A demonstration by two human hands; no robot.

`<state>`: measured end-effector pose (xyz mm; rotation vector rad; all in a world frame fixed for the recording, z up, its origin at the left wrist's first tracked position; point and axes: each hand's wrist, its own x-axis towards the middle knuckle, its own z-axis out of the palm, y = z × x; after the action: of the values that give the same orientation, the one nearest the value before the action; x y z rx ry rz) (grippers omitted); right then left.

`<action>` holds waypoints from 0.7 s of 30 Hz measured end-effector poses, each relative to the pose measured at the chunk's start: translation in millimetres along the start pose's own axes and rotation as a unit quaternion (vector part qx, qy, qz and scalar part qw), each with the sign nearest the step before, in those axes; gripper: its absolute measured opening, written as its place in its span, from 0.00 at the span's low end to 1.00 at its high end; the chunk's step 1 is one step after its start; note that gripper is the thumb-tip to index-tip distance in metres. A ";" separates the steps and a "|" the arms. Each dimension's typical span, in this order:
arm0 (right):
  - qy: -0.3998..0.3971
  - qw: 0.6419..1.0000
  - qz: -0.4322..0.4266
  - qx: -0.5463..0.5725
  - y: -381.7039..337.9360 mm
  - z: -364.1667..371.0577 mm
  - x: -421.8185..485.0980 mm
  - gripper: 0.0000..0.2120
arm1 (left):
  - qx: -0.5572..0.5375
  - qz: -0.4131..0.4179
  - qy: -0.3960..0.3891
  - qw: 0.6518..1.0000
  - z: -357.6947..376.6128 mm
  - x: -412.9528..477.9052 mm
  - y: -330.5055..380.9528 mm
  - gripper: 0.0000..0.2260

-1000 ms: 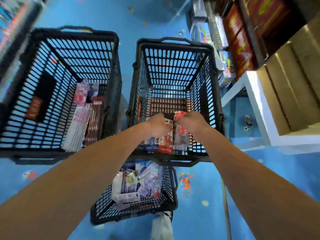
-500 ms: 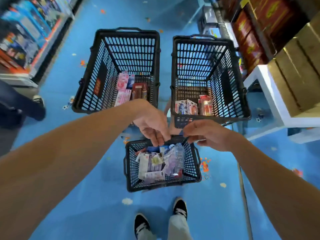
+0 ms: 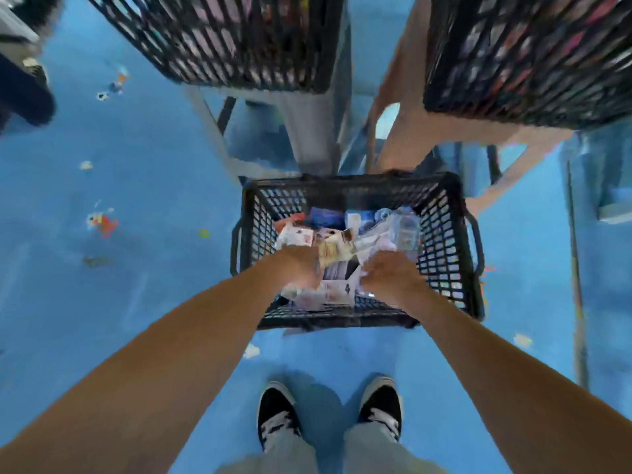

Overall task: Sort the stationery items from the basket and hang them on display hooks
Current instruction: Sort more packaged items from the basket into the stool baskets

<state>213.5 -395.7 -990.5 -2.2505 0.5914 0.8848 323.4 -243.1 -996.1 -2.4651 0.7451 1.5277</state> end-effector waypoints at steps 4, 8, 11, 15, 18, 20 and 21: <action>0.091 0.994 -0.046 -0.026 26.8 61.4 87.1 0.14 | 0.031 -0.045 0.063 0.997 64.8 92.5 -16.7 0.15; 0.144 0.956 -0.139 -0.217 30.0 78.5 158.3 0.23 | 0.044 -0.083 0.087 0.992 83.8 164.2 -35.9 0.30; 0.124 0.910 -0.199 -0.341 25.1 73.2 201.9 0.27 | 0.040 -0.096 0.104 0.989 83.4 196.2 -47.2 0.33; 0.103 0.863 -0.236 -0.435 29.3 84.8 237.8 0.29 | 0.004 -0.105 0.104 0.989 74.9 217.2 -58.1 0.25; 0.100 0.853 -0.218 -0.463 33.9 94.2 244.5 0.28 | -0.006 -0.095 0.088 0.992 62.5 216.4 -59.1 0.20; 0.111 0.866 -0.220 -0.436 32.8 84.8 240.3 0.19 | 0.009 -0.086 0.152 0.985 55.8 205.8 -64.3 0.19; 0.112 0.876 -0.220 -0.414 32.6 76.7 237.4 0.14 | -0.001 -0.083 0.182 0.980 53.6 200.5 -68.7 0.19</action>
<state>320.2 -404.9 -1218.1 -3.0972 -0.3028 0.7070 385.7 -230.3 -1205.3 -2.7640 0.5666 1.0357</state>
